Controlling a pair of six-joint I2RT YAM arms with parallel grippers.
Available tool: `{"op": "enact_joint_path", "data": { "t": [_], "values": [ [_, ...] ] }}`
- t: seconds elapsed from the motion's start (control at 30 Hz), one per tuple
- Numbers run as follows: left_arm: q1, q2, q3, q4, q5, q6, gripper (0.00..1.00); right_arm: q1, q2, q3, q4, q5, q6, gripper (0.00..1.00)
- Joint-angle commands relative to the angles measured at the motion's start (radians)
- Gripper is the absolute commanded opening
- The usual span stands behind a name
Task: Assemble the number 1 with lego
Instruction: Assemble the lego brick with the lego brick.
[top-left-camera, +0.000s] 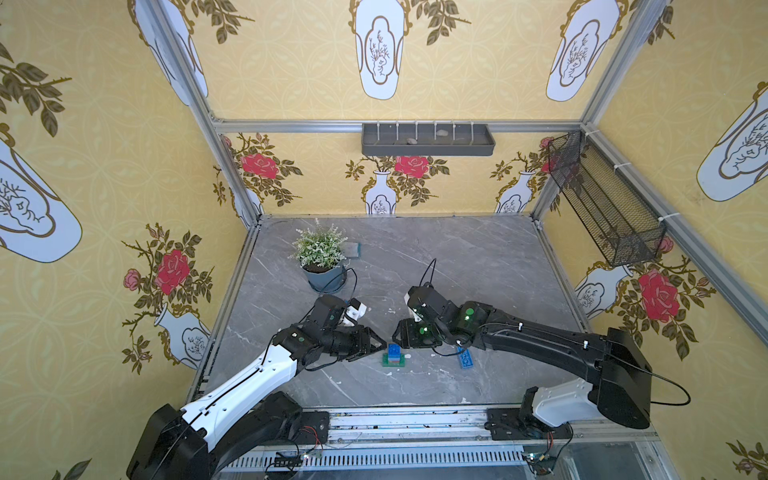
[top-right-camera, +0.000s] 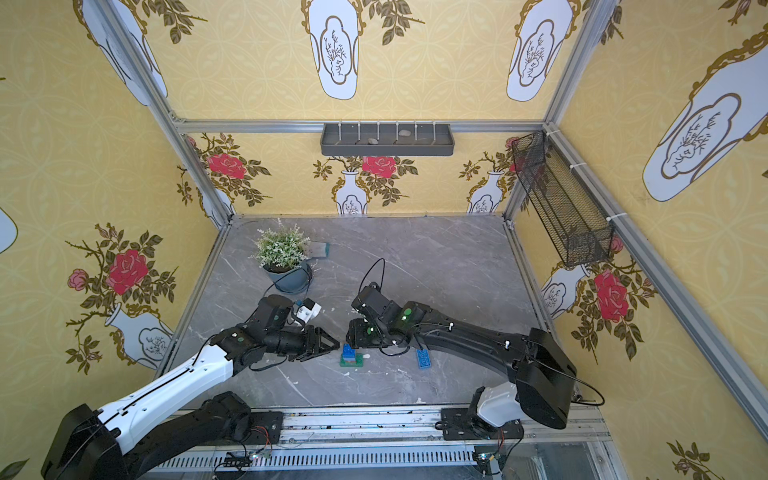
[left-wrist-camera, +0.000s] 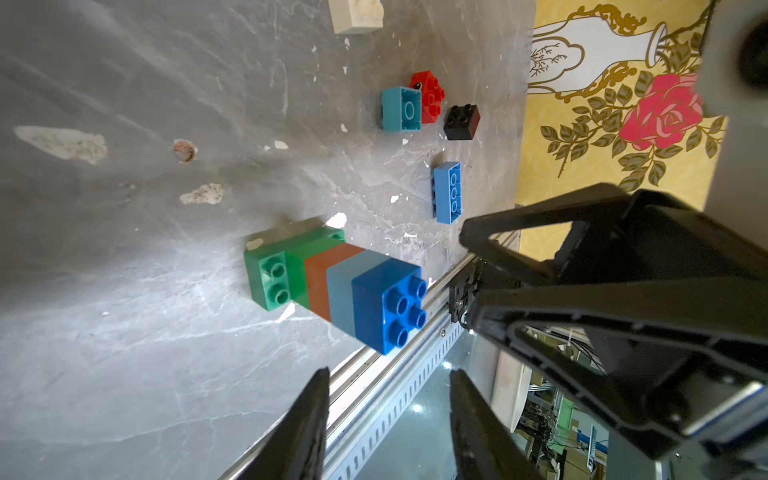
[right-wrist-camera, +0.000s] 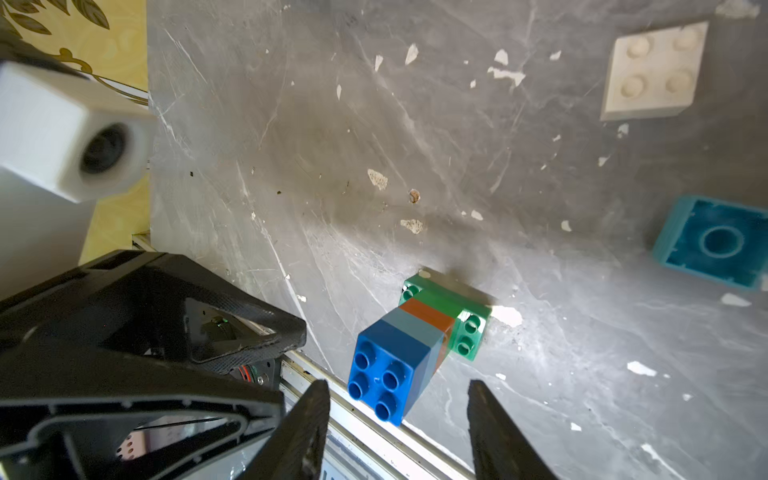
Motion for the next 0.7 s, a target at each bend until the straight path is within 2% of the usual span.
{"op": "enact_joint_path", "data": {
  "t": [0.0, 0.2, 0.67],
  "values": [
    [-0.009, 0.034, 0.007, 0.047, 0.006, -0.009, 0.45, 0.006, 0.004, -0.009, 0.027, -0.012, 0.04, 0.53],
    [-0.016, 0.094, 0.014, 0.076, 0.004, -0.014, 0.38, 0.006, 0.024, -0.014, 0.041, -0.026, 0.051, 0.46],
    [-0.025, 0.126, -0.004, 0.111, -0.021, -0.051, 0.26, 0.007, 0.06, -0.017, 0.055, -0.054, 0.058, 0.34]
  ]
}}
